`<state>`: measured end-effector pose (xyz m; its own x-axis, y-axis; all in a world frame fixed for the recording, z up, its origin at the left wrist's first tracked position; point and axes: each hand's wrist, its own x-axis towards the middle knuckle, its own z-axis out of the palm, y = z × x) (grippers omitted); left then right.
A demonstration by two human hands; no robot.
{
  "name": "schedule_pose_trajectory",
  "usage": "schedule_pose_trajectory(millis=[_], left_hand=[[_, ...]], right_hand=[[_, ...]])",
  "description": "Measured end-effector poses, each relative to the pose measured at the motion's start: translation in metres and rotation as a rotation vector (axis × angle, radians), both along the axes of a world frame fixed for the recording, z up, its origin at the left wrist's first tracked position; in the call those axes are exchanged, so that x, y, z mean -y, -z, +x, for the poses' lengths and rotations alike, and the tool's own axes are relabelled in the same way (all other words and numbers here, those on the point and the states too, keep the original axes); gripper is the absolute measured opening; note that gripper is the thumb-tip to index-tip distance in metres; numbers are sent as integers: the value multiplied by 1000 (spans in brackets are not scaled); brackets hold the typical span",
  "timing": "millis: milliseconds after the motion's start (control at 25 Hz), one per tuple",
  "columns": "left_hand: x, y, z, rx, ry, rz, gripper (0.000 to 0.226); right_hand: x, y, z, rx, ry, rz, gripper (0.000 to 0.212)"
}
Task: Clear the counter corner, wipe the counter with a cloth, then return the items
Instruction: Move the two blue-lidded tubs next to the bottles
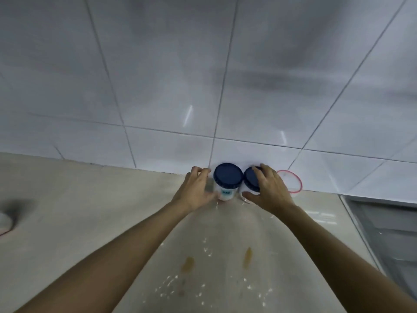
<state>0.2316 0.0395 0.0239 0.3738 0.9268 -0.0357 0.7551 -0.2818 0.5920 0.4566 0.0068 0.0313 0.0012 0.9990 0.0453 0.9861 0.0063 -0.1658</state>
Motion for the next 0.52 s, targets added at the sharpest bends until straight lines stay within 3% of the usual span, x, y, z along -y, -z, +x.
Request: schedule_pose_trajectory(millis=[240, 520], left_hand=[[-29, 1, 69, -34, -29, -53, 72], [-28, 0, 71, -99, -91, 9, 73]], right_hand=[[-17, 9, 37, -25, -51, -35, 75], [-32, -4, 31, 14, -27, -145, 82]])
